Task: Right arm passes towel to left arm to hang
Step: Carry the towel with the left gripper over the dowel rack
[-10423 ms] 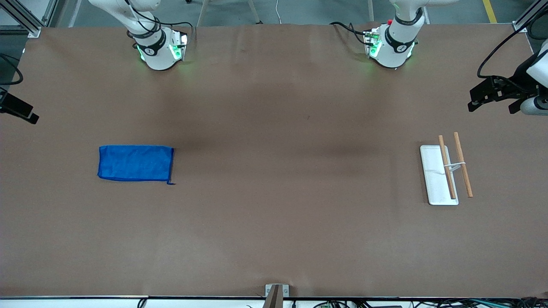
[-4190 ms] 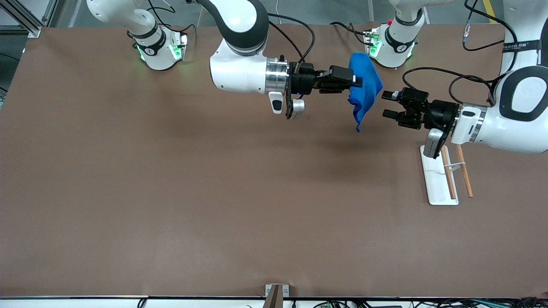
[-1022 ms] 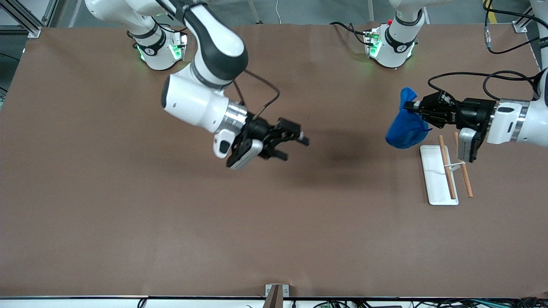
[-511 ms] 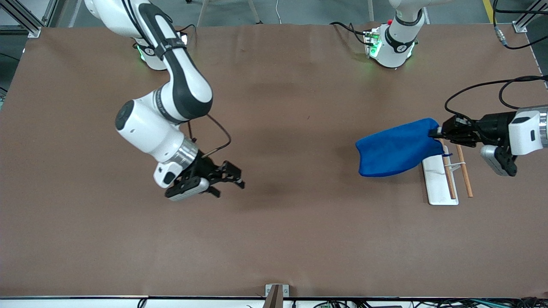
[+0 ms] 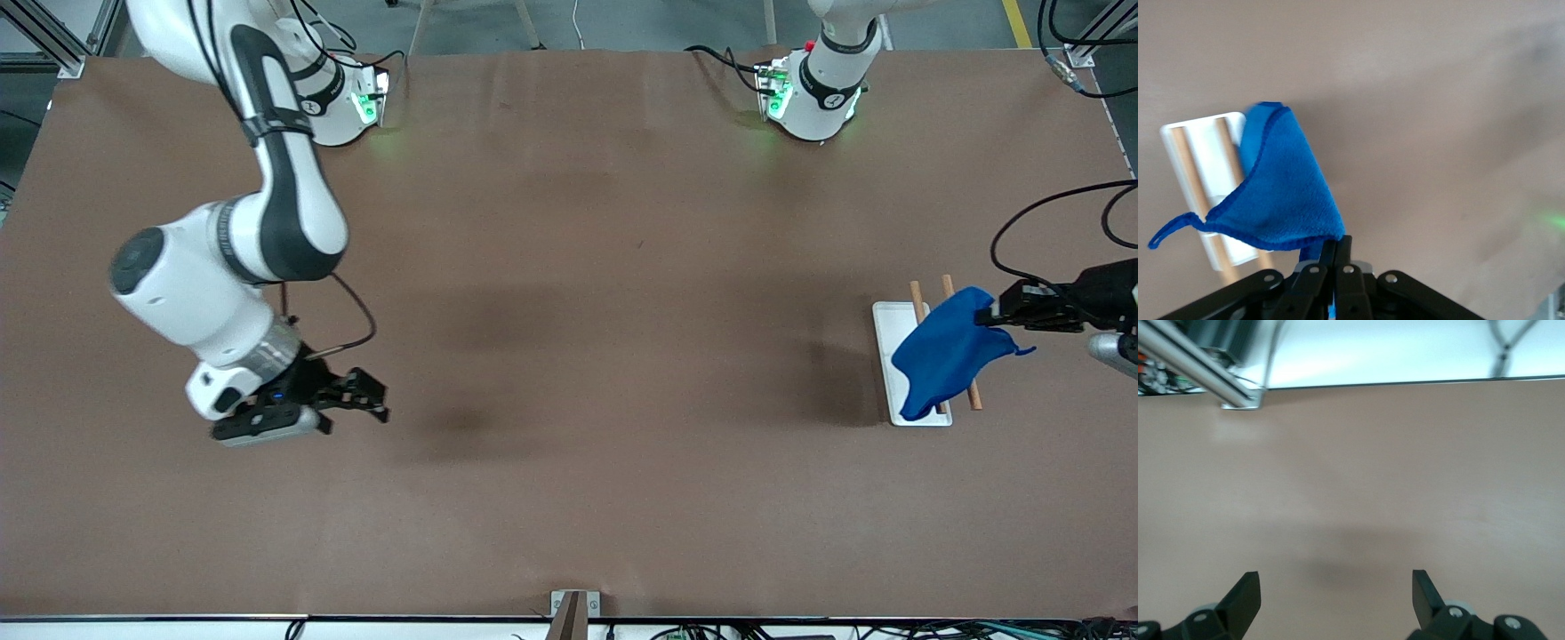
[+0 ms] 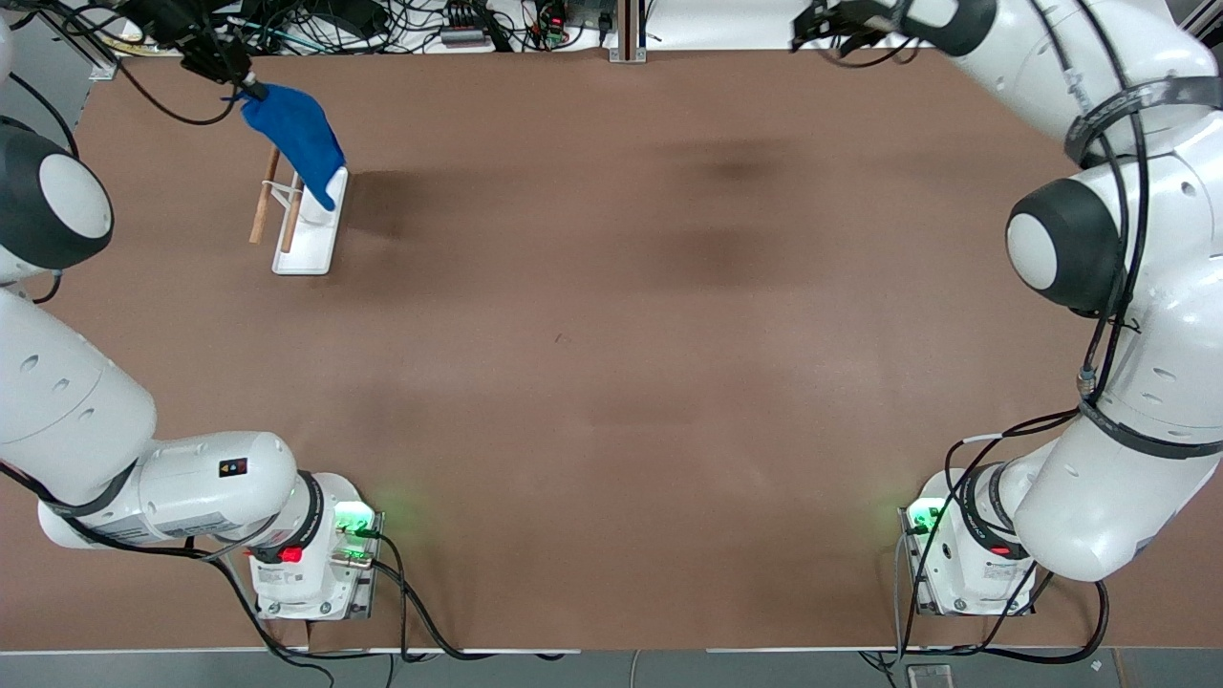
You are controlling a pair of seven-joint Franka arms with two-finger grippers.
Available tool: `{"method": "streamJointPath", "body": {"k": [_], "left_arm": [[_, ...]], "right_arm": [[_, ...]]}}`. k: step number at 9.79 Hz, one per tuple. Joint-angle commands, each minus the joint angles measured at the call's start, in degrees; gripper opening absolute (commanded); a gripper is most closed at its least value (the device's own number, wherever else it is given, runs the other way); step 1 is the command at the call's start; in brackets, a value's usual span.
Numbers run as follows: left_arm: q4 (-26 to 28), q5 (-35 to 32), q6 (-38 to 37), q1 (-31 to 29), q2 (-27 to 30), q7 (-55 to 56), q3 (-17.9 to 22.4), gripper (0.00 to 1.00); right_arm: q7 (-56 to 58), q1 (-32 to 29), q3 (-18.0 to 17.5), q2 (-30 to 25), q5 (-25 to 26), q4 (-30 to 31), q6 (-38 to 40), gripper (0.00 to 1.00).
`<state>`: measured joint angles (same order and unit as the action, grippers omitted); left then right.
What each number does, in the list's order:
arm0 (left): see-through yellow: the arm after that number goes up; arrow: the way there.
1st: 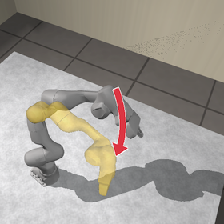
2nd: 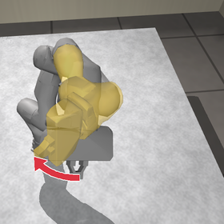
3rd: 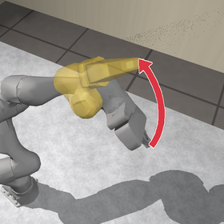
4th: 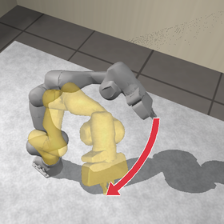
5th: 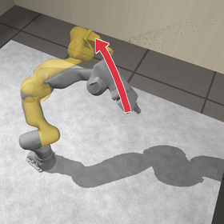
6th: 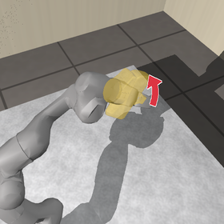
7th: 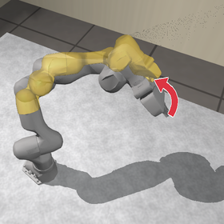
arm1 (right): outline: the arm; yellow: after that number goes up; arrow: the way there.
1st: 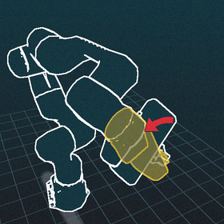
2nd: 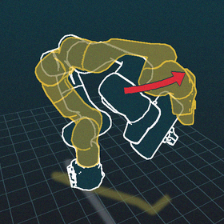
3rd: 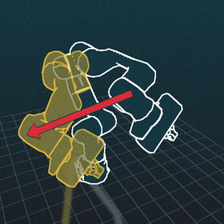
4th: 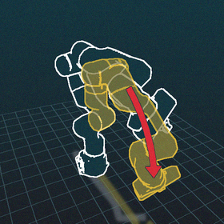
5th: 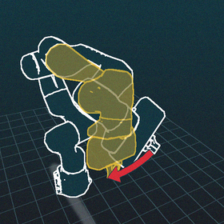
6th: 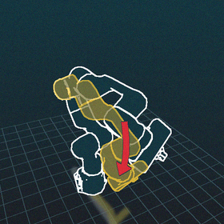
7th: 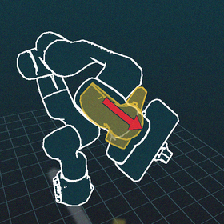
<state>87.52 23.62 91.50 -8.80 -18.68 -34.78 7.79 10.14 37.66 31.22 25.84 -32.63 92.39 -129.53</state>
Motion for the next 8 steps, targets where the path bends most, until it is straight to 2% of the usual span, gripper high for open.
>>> {"method": "streamJointPath", "body": {"k": [1, 2, 3, 4, 5, 6, 8], "left_arm": [[-0.5, -2.1, 0.7, 0.1, -2.9, -8.7, 5.1, 0.00], [0.0, -2.3, 0.5, -0.2, -3.2, -12.9, 7.5, 0.00], [0.9, -2.3, 0.4, -0.3, -3.9, -15.2, 8.5, 0.00], [2.1, -2.7, 0.5, -0.5, -3.9, -16.9, 9.2, 0.00], [2.6, -4.3, 0.5, -0.5, -4.1, -18.5, 10.0, 0.00], [3.6, -5.4, 0.6, -1.0, -4.3, -19.1, 10.2, 0.00], [3.6, -5.5, 1.0, -2.3, -6.4, -19.2, 10.3, 0.00]], "right_arm": [[-6.8, 0.6, 4.0, -2.6, 7.2, -1.8, 9.8, 1.00], [-11.8, 0.0, 4.1, -4.1, 10.0, -2.0, 12.4, 1.00], [-13.2, -1.9, 3.8, -6.3, 15.2, -2.0, 17.2, 1.00], [-12.6, -4.5, 2.7, -8.6, 20.3, -2.7, 20.3, 1.00], [-10.9, -9.0, 0.2, -9.9, 24.2, -5.1, 23.7, 1.00], [-10.6, -14.5, -2.7, -10.1, 24.7, -8.1, 26.0, 1.00], [-9.0, -24.3, -10.3, -14.4, 24.8, -8.9, 30.4, 1.00]]}}
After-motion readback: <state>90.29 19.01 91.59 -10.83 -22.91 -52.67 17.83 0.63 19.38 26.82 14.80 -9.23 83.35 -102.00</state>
